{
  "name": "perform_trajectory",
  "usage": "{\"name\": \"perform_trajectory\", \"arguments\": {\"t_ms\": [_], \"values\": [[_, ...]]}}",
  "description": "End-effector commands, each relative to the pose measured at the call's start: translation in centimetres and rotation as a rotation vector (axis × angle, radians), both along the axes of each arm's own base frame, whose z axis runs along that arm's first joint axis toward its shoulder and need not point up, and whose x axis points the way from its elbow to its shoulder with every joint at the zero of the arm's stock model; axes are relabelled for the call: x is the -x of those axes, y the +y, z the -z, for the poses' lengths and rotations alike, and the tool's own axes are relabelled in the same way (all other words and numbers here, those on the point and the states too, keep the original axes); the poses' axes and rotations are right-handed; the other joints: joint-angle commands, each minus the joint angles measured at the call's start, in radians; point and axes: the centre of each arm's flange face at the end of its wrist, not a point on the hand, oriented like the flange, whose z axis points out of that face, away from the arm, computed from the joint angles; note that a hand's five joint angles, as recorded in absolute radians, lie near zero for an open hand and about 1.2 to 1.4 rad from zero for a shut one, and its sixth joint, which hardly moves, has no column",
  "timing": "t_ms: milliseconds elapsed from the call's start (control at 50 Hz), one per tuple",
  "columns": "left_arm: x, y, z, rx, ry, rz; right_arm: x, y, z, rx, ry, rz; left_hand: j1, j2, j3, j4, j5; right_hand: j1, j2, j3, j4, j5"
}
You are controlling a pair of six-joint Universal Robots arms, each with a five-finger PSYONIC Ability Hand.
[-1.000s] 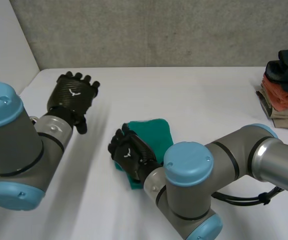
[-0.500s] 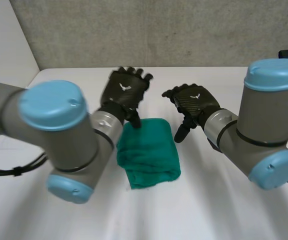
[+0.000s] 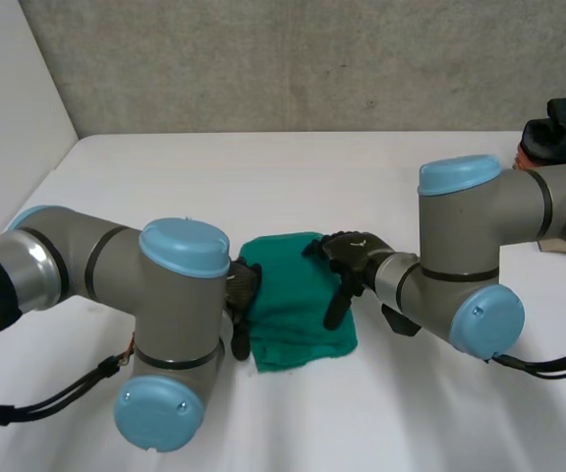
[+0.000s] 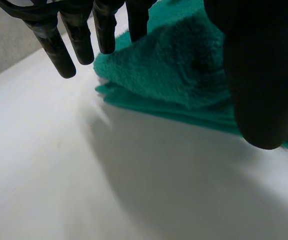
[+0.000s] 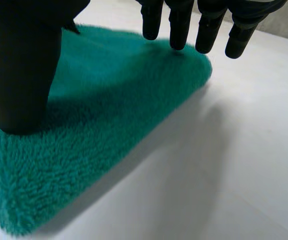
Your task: Fold the laundry.
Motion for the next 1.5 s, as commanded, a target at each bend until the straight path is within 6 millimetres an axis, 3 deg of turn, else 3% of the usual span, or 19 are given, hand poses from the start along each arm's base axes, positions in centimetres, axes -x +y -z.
{"name": "perform_trajectory", "arguments": {"t_ms": [20,100,240,340,400,520,620,700,800,940,1080,1160,1240,1280,1360,1500], "values": [[-0.1,0.2,-1.2,0.013,0.023,0.003,0.4,0.0,-0.1,0.103,0.121,-0.052,-0.011,-0.022,-0.022,-0.016,-0.036,-0.047,-0.041,-0.039,-0.032,-0.042],[0.1,-0.1,-2.1,0.035,0.045,0.002,0.8,0.1,-1.4,0.171,0.156,-0.047,0.001,-0.011,-0.01,-0.005,-0.024,-0.047,-0.041,-0.039,-0.032,-0.042],[0.7,-0.9,-7.4,0.156,0.148,0.017,0.7,1.0,-4.2,0.32,0.103,-0.035,-0.002,-0.014,-0.013,-0.008,-0.027,-0.047,-0.041,-0.039,-0.032,-0.042],[0.9,-1.9,-10.8,0.227,0.225,0.044,1.0,3.2,-6.4,0.402,0.101,-0.055,-0.008,-0.019,-0.019,-0.013,-0.033,-0.047,-0.041,-0.039,-0.032,-0.042],[1.7,-2.7,-12.5,0.243,0.281,0.195,1.7,4.8,-5.5,0.371,0.131,-0.082,-0.017,-0.028,-0.028,-0.022,-0.042,-0.047,-0.041,-0.039,-0.032,-0.042],[2.9,-1.9,-13.9,0.226,0.338,0.486,2.0,7.6,-2.6,0.361,0.127,-0.118,-0.02,-0.031,-0.031,-0.025,-0.045,-0.047,-0.041,-0.039,-0.032,-0.042],[3.4,-1.2,-14.6,0.195,0.38,0.64,1.9,8.2,-0.3,0.429,0.07,-0.105,-0.023,-0.034,-0.034,-0.028,-0.048,-0.047,-0.041,-0.039,-0.032,-0.042],[3.3,-1.6,-14.5,0.19,0.382,0.642,0.8,9.1,1.5,0.46,0.051,-0.12,-0.023,-0.034,-0.034,-0.028,-0.048,-0.047,-0.041,-0.039,-0.032,-0.042],[3.4,-1.5,-14.1,0.18,0.378,0.639,0.3,8.7,3.4,0.475,0.047,-0.085,-0.02,-0.031,-0.031,-0.025,-0.045,-0.047,-0.041,-0.039,-0.032,-0.042],[3.5,-1.4,-13.8,0.171,0.375,0.638,-0.5,7.8,4.9,0.484,0.033,-0.079,-0.014,-0.025,-0.025,-0.019,-0.039,-0.047,-0.041,-0.039,-0.032,-0.042],[3.5,-1.5,-13.7,0.172,0.376,0.638,-1.2,6.9,5.0,0.496,0.021,-0.079,-0.014,-0.025,-0.025,-0.019,-0.039,-0.047,-0.041,-0.039,-0.032,-0.042],[3.5,-1.5,-13.8,0.175,0.377,0.64,-1.5,6.3,4.5,0.52,-0.009,-0.068,-0.011,-0.022,-0.022,-0.016,-0.036,0.666,0.672,0.674,0.681,0.671],[3.5,-1.6,-14.0,0.18,0.379,0.638,-2.0,5.9,3.7,0.558,-0.039,-0.066,-0.011,-0.022,-0.022,-0.016,-0.036,0.944,0.95,0.952,0.959,0.949],[3.5,-1.5,-14.1,0.182,0.38,0.639,-2.2,5.7,3.6,0.564,-0.042,-0.067,-0.008,-0.019,-0.019,-0.013,-0.033,0.903,0.909,0.911,0.918,0.908],[3.5,-1.4,-14.1,0.18,0.382,0.638,-2.5,5.5,3.5,0.561,-0.037,-0.064,-0.008,-0.019,-0.019,-0.013,-0.033,0.1,0.106,0.108,0.115,0.105],[3.5,-1.3,-14.1,0.175,0.383,0.64,-2.6,5.4,4.1,0.539,-0.018,-0.076,-0.008,-0.019,-0.019,-0.013,-0.033,0.11,0.116,0.118,0.125,0.115]]}}
